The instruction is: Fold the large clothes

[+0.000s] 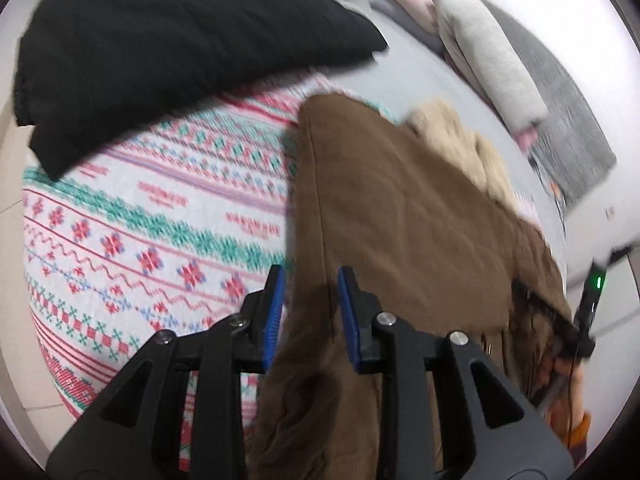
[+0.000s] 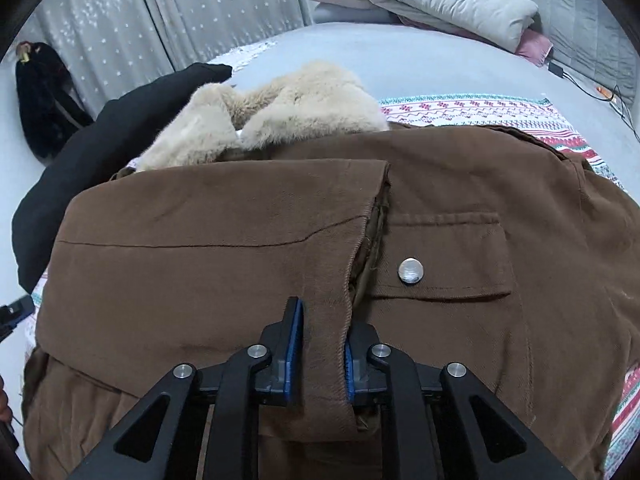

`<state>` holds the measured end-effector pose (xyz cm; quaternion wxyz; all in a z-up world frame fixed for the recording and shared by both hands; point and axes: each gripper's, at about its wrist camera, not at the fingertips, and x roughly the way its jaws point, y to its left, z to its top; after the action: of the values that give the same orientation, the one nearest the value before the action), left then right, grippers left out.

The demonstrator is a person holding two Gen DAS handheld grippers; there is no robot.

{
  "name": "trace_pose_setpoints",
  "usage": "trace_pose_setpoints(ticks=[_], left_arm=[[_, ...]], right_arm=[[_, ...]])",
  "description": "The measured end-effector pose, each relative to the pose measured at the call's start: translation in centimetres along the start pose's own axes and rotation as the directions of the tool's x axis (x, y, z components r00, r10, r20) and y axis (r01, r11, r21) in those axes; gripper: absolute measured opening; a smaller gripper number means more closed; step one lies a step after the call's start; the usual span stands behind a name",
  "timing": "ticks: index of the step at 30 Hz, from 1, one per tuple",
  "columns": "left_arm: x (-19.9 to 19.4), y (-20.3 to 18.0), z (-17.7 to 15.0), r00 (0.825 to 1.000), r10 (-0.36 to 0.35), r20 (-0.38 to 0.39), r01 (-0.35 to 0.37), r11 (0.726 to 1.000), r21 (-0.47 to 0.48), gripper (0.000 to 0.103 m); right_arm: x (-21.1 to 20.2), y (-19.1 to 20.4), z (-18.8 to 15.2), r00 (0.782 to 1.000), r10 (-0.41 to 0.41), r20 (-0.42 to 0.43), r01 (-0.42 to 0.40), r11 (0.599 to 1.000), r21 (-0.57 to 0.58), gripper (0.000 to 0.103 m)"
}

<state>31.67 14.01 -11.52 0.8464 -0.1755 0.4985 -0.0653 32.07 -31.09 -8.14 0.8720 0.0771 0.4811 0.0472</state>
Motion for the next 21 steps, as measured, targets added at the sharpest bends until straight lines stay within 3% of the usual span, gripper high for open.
trace_pose_setpoints(ticks=[5, 8, 10, 13, 15, 16, 17, 20, 21], left_arm=[[-0.2, -1.4, -2.1, 0.994, -0.026, -0.105, 0.043, 0.985, 0.165, 0.029], [0.2, -2.1, -2.7, 0.994, 0.036, -0.103, -0.012, 0.975, 0.221, 0.029], [0.5, -2.0, -2.7, 0.993, 0.050, -0.109, -0.027, 0.979, 0.202, 0.029], [-0.7, -1.8, -2.1, 0.998, -0.023, -0.067, 0.033, 0.988, 0.149, 0.029], [-1.4, -1.7, -1.3, 0.993, -0.107, -0.046, 0.111, 0.987, 0.114, 0.042], [-1.4, -1.9, -0.9, 0.994, -0.100, -0.044, 0.104, 0.989, 0.106, 0.055], [-1.0, -2.2, -0.6, 0.997, -0.058, -0.044, 0.063, 0.991, 0.116, 0.057], [1.0, -3.5, -0.3, 0.995, 0.063, -0.079, -0.048, 0.982, 0.183, 0.057], [1.8, -3.8, -0.5, 0.992, 0.088, -0.095, -0.067, 0.977, 0.203, 0.053]], right_arm=[[-1.2, -1.7, 0.4, 0.999, 0.046, -0.002, -0.046, 0.998, 0.040, 0.020], [-1.6, -2.3, 0.2, 0.997, 0.077, 0.003, -0.077, 0.994, 0.073, 0.020], [-1.6, -2.6, -0.1, 0.996, 0.086, 0.003, -0.086, 0.992, 0.091, 0.020], [-1.6, -2.3, -0.3, 0.997, 0.080, 0.002, -0.079, 0.993, 0.090, 0.023], [-1.7, -1.9, -0.2, 0.997, 0.078, -0.001, -0.078, 0.995, 0.069, 0.026], [-1.7, -1.8, -0.2, 0.997, 0.076, -0.002, -0.076, 0.995, 0.062, 0.026], [-1.7, -1.6, -0.1, 0.997, 0.073, -0.004, -0.073, 0.996, 0.057, 0.027], [-1.4, -1.4, 0.1, 0.998, 0.066, -0.006, -0.065, 0.996, 0.068, 0.031], [-1.4, -1.4, 0.1, 0.998, 0.070, -0.003, -0.069, 0.995, 0.074, 0.034]])
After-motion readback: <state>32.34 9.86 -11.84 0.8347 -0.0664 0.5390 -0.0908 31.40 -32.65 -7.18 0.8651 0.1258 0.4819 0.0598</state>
